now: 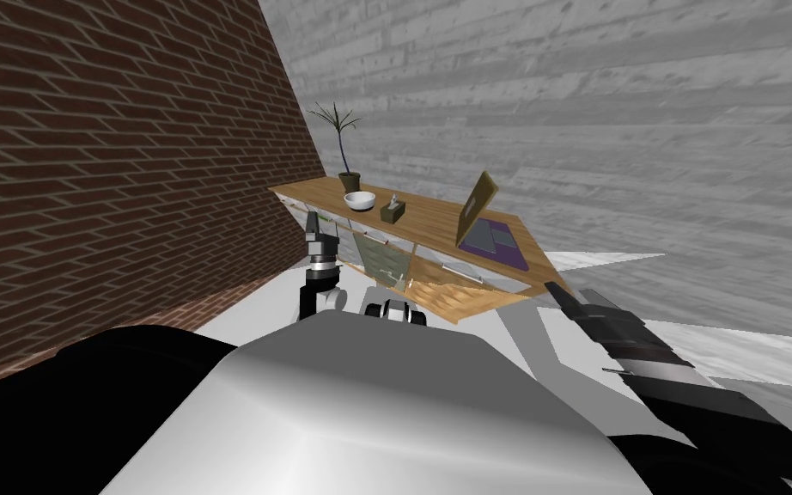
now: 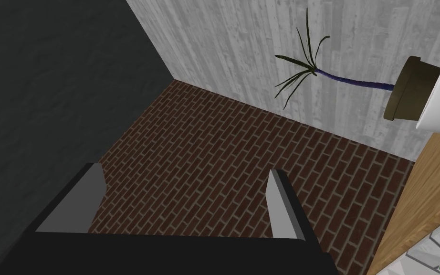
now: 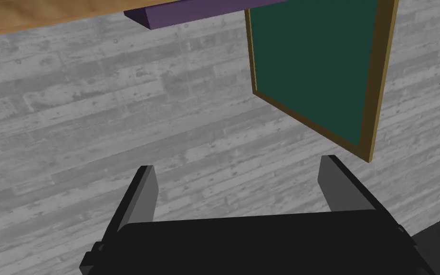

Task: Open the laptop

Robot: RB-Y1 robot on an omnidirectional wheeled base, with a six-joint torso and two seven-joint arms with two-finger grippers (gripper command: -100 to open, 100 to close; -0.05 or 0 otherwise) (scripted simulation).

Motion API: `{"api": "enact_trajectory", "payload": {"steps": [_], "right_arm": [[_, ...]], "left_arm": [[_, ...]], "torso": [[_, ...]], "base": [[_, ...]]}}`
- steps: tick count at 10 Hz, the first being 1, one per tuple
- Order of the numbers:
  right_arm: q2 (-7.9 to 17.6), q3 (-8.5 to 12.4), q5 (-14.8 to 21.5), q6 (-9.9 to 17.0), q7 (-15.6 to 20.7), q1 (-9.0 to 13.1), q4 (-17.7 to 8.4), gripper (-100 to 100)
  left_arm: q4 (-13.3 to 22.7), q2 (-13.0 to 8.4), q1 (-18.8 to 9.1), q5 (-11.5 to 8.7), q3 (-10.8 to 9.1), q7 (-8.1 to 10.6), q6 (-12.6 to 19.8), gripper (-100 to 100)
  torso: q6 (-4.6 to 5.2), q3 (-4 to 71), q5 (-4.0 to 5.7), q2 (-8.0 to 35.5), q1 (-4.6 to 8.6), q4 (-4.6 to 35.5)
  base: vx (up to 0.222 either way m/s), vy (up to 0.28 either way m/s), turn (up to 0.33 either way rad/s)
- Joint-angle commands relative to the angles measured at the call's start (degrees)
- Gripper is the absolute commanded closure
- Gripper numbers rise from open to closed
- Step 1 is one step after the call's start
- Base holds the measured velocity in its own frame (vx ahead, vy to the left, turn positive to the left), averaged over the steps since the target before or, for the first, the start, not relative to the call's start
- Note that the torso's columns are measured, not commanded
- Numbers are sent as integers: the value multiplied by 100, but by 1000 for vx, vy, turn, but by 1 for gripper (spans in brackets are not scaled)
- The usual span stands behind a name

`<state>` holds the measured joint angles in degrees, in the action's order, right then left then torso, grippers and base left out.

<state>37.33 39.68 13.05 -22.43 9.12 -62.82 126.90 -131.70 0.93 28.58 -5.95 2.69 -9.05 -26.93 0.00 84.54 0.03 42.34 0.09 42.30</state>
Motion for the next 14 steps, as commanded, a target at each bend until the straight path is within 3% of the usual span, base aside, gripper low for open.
{"api": "enact_trajectory", "payload": {"steps": [1, 3, 4, 6, 7, 8, 9, 11, 12, 14], "right_arm": [[346, 374, 149, 116, 23, -335, -92, -100], [750, 762, 332, 260, 31, -737, -242, -100], [812, 872, 332, 260, 31, -785, -242, -100], [1221, 1266, 511, 407, 36, -1199, -417, -100], [1284, 1366, 511, 407, 36, -1225, -417, -100], [1484, 1588, 598, 481, 38, -1440, -513, -100], [1521, 1610, 598, 481, 38, -1440, -513, -100], [1897, 1993, 768, 627, 41, -1829, -710, -100], [1985, 2083, 768, 627, 41, -1855, -710, -100], [2366, 2482, 928, 766, 42, -2246, -907, -100]], "left_arm": [[0, 0, 0, 0, 0, 0, 0, 0], [0, 0, 0, 0, 0, 0, 0, 0], [0, 0, 0, 0, 0, 0, 0, 0], [0, 0, 0, 0, 0, 0, 0, 0], [0, 0, 0, 0, 0, 0, 0, 0], [0, 0, 0, 0, 0, 0, 0, 0], [0, 0, 0, 0, 0, 0, 0, 0], [0, 0, 0, 0, 0, 0, 0, 0], [0, 0, 0, 0, 0, 0, 0, 0], [0, 0, 0, 0, 0, 0, 0, 0]], "torso": [[0, 6, -5, -12, -21, -3], [0, 3, -2, -5, -5, -1], [0, 2, -4, -4, -15, -1], [0, 2, 0, -4, -1, -1], [0, 9, -5, -16, -19, -4], [-2, 6, -3, -7, -3, -3], [0, -1, 0, 3, 0, 1], [0, 4, 0, -8, -3, -2], [0, 9, -9, -15, -33, -5], [0, 3, -2, -4, -5, -1]], "base": [[67, 150, -31], [62, 148, -46], [41, 128, -19], [72, 146, -41], [60, 124, -26], [30, 108, -25], [33, 88, -17], [67, 135, -39], [54, 146, -23], [55, 134, -36]]}}
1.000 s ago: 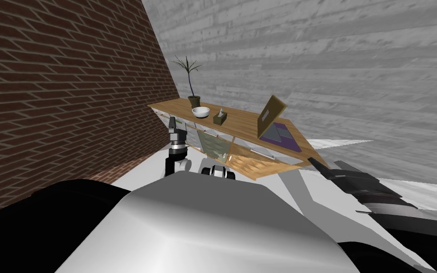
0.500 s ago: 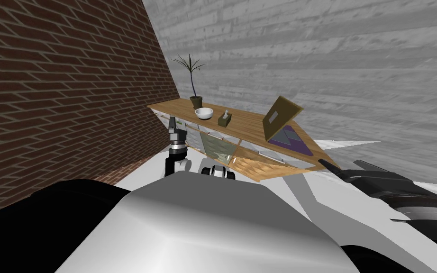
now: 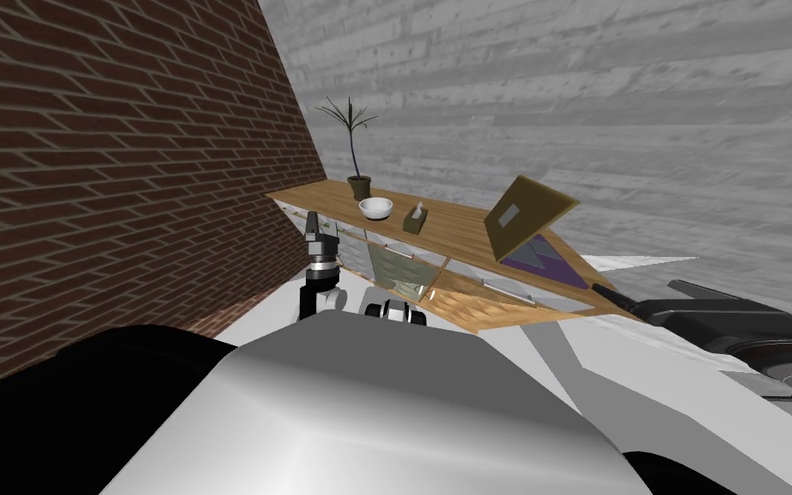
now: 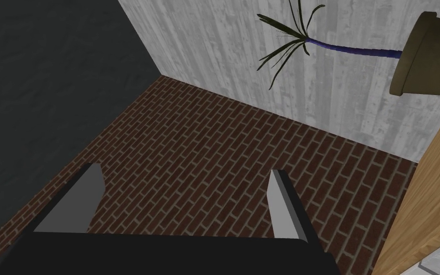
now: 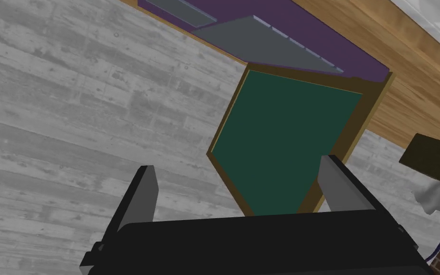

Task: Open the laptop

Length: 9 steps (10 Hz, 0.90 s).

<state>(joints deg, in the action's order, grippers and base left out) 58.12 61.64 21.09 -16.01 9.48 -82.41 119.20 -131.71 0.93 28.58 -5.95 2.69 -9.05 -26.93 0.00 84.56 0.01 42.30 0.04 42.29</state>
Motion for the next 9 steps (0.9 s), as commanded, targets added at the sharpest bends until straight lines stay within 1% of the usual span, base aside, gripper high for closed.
{"api": "enact_trajectory", "payload": {"steps": [1, 2, 3, 4, 6, 9], "right_arm": [[348, 338, 125, 124, 6, -288, -137, -100], [558, 552, 201, 190, 7, -475, -231, -100], [712, 721, 274, 253, 7, -654, -321, -100], [758, 757, 274, 253, 7, -654, -321, -100], [1128, 1137, 409, 369, 9, -986, -483, -100], [1591, 1611, 578, 512, 12, -1403, -675, -100]], "left_arm": [[0, 0, 0, 0, 0, 0, 0, 0], [0, 0, 0, 0, 0, 0, 0, 0], [0, -1, 0, 0, -1, 0, 0, 0], [0, 0, 0, 0, 0, 0, 0, 0], [0, 0, 0, 0, 0, 0, 0, 0], [0, 0, 0, 0, 0, 0, 0, 0]], "torso": [[1, 0, 0, -2, -3, 0], [0, -3, 3, 4, 10, 1], [0, -1, 5, 0, 11, 1], [0, 2, -1, -4, -9, -1], [0, 0, -2, -1, -6, 0], [0, 2, -1, -4, -5, -2]], "base": [[39, 102, -19], [47, 84, -22], [57, 130, -34], [32, 123, -21], [53, 122, -32], [60, 142, -32]]}}
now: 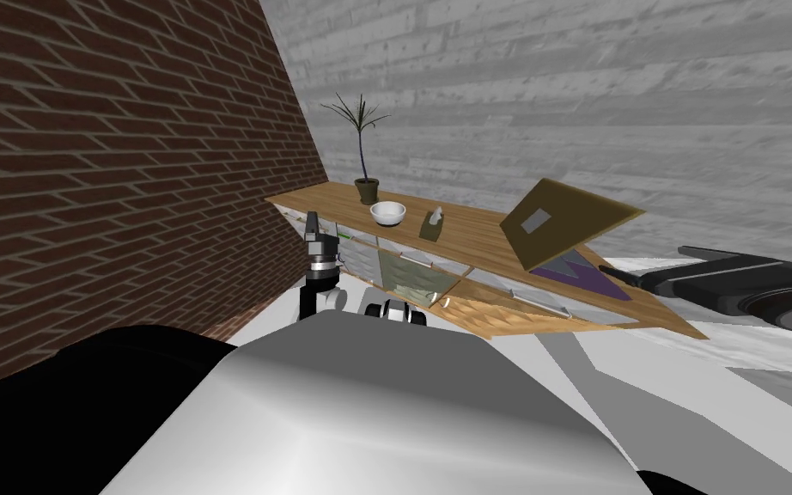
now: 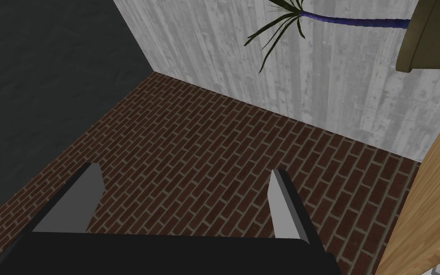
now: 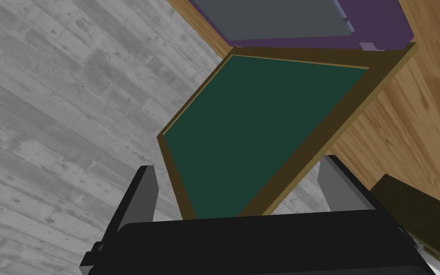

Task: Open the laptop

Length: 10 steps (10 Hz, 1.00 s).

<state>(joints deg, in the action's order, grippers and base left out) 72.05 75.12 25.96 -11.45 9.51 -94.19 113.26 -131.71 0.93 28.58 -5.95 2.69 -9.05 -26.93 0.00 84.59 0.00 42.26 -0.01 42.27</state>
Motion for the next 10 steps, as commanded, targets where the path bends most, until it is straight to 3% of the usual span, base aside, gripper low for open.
{"api": "enact_trajectory", "payload": {"steps": [1, 4, 6, 7, 8, 10], "right_arm": [[322, 389, 136, 95, 11, -338, -130, -100], [646, 716, 254, 192, 14, -629, -253, -100], [592, 612, 240, 174, 43, -534, -238, -100], [591, 612, 239, 173, 43, -533, -238, 100], [550, 443, 44, 91, -98, -305, -275, 100], [514, 271, -152, 4, -239, -79, -305, 100]], "left_arm": [[0, 0, 0, 0, 0, 0, 0, 0], [0, 0, 0, 0, 0, 0, 0, 0], [0, -1, -1, 0, -1, 0, 0, 0], [0, -1, -1, 0, -1, 0, 0, 0], [0, -2, -1, 0, -1, 0, 0, 0], [1, -2, -2, 0, -2, 0, 0, 0]], "torso": [[1, -5, 0, 7, 1, 3], [1, -4, 4, 6, 9, 3], [1, -6, 5, 10, 19, 4], [1, -7, 7, 11, 21, 4], [-1, -7, 7, 8, 11, 1], [-9, -10, 11, 12, 14, -2]], "base": [[44, 134, -31], [36, 98, -22], [8, 24, -1], [0, 0, 0], [-16, -64, 45], [-66, -123, 83]]}}
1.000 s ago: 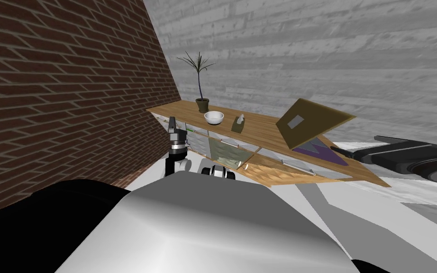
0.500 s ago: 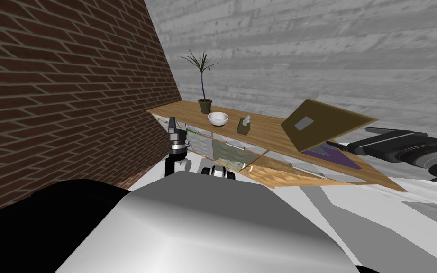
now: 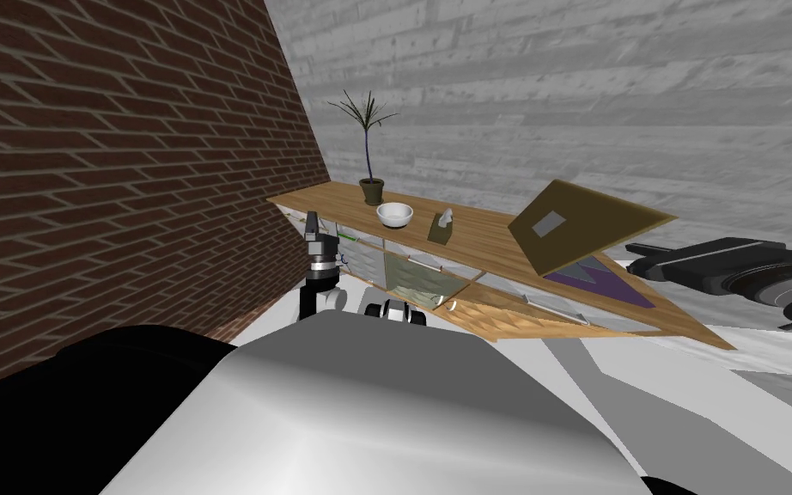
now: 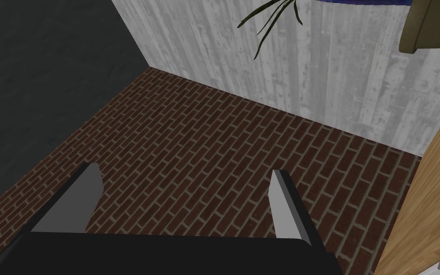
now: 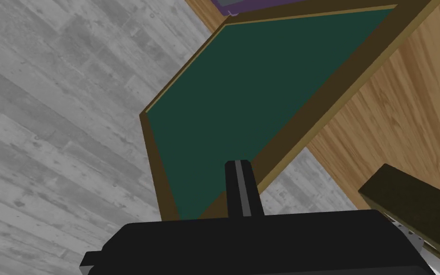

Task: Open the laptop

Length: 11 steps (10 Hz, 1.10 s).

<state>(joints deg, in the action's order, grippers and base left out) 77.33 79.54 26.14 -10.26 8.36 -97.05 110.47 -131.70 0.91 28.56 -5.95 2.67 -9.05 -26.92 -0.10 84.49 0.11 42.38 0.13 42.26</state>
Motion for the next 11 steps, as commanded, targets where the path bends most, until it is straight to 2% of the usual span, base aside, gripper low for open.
{"api": "enact_trajectory", "payload": {"steps": [1, 6, 7, 8, 10, 11], "right_arm": [[-32, -258, -268, -159, -195, 320, -41, 100], [-122, -689, -757, -377, -547, 885, -114, 100], [-115, -637, -694, -356, -490, 819, -113, 100], [-128, -550, -517, -237, -314, 833, -127, -100], [-141, -466, -347, -119, -140, 839, -142, -100], [-149, -422, -258, -56, -48, 843, -151, -100]], "left_arm": [[0, 0, 0, 0, 0, 0, 0, 0], [0, 0, 1, 0, 0, 0, 0, 0], [0, 0, 1, 0, 0, 0, 0, 0], [0, 1, 1, 0, 0, 0, 0, 0], [-1, 2, 2, 0, 2, 0, 0, 0], [-1, 2, 2, 0, 2, 0, 0, 0]], "torso": [[9, 3, -5, -5, -5, 4], [9, 11, -11, -16, -15, 1], [9, 11, -9, -14, -7, 1], [11, 13, -13, -18, -24, 1], [8, 20, -28, -27, -62, -3], [8, 15, -20, -19, -37, -1]], "base": [[-47, -101, 35], [-51, -89, 52], [-21, -54, 16], [31, 63, -38], [48, 120, -33], [53, 116, -21]]}}
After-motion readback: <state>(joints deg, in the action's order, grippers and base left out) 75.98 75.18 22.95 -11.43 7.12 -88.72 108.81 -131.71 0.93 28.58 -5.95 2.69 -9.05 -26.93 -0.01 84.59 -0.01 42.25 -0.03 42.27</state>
